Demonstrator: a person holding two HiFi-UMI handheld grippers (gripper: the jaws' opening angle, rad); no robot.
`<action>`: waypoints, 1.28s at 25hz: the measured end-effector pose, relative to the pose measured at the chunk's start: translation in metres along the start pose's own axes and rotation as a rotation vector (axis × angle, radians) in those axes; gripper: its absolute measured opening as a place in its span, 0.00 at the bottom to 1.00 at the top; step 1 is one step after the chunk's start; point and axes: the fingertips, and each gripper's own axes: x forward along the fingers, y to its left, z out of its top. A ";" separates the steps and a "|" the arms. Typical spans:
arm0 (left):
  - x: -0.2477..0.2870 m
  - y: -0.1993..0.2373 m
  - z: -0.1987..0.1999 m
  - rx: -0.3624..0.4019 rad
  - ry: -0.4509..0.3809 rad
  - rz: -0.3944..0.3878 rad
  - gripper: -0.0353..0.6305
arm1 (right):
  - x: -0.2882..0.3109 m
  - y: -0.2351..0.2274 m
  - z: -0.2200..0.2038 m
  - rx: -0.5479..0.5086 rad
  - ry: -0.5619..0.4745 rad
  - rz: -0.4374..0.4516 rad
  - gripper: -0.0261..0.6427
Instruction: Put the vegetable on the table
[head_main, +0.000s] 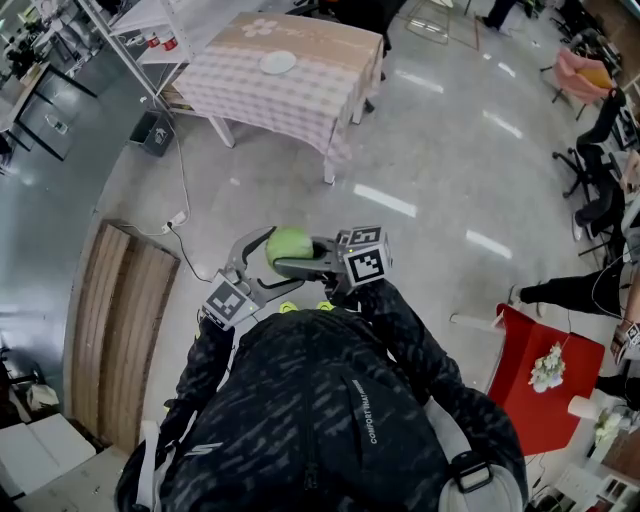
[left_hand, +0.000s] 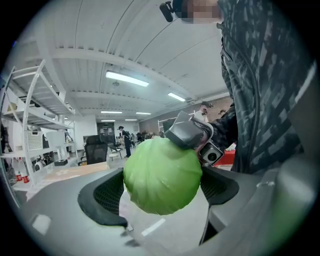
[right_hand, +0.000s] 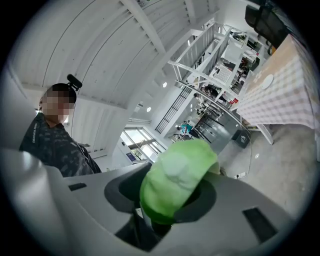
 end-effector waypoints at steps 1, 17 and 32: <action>0.001 -0.002 0.000 -0.006 0.000 0.004 0.73 | -0.002 0.000 -0.001 0.000 0.005 -0.001 0.24; 0.036 -0.018 0.002 0.051 0.041 0.046 0.73 | -0.039 -0.001 -0.008 -0.043 0.053 0.006 0.24; 0.051 -0.004 0.002 0.102 0.035 0.032 0.73 | -0.046 -0.015 0.005 -0.079 0.036 -0.021 0.24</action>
